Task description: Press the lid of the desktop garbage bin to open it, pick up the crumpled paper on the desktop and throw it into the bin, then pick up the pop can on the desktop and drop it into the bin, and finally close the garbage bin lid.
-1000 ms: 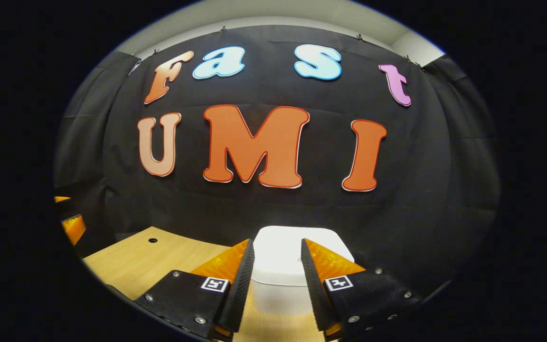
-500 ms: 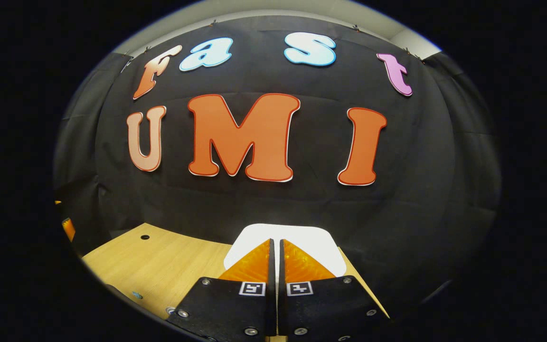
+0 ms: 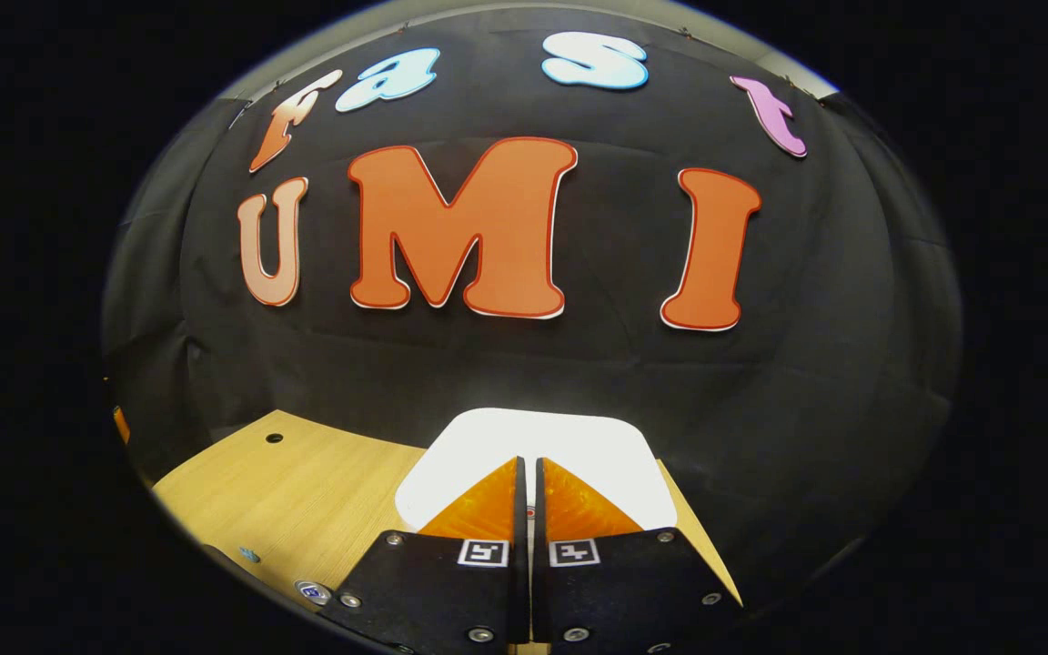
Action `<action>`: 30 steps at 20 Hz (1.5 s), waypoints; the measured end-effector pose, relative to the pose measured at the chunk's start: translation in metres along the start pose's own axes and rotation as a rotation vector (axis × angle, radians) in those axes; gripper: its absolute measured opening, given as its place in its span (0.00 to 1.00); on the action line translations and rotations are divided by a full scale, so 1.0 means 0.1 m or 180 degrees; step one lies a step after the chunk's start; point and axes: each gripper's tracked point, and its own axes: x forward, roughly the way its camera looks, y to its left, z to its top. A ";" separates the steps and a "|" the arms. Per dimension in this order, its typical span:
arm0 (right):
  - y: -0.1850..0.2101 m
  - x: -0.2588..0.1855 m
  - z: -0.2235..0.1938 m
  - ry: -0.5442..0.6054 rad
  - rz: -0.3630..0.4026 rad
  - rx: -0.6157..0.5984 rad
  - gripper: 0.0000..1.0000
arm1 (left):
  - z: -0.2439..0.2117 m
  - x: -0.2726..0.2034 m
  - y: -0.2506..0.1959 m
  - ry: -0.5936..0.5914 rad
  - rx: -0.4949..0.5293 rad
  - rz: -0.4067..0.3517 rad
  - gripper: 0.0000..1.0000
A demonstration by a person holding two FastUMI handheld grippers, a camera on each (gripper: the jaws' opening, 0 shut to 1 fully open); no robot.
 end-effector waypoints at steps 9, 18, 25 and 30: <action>-0.01 0.26 -0.27 0.0287 0.0092 -0.0046 0.02 | -0.09 0.03 -0.07 0.0137 0.0001 0.0130 1.00; 0.00 0.27 -0.30 0.0288 0.0106 0.0147 0.01 | -0.14 0.13 -0.33 0.0238 0.0041 0.0037 1.00; -0.02 0.23 -0.22 0.0217 0.0109 -0.0105 0.01 | -0.10 0.08 -0.39 0.0196 0.0073 -0.0040 1.00; -0.05 0.13 0.08 0.0007 -0.0015 -0.0231 0.01 | -0.14 0.14 -0.31 0.0202 0.0056 -0.0169 1.00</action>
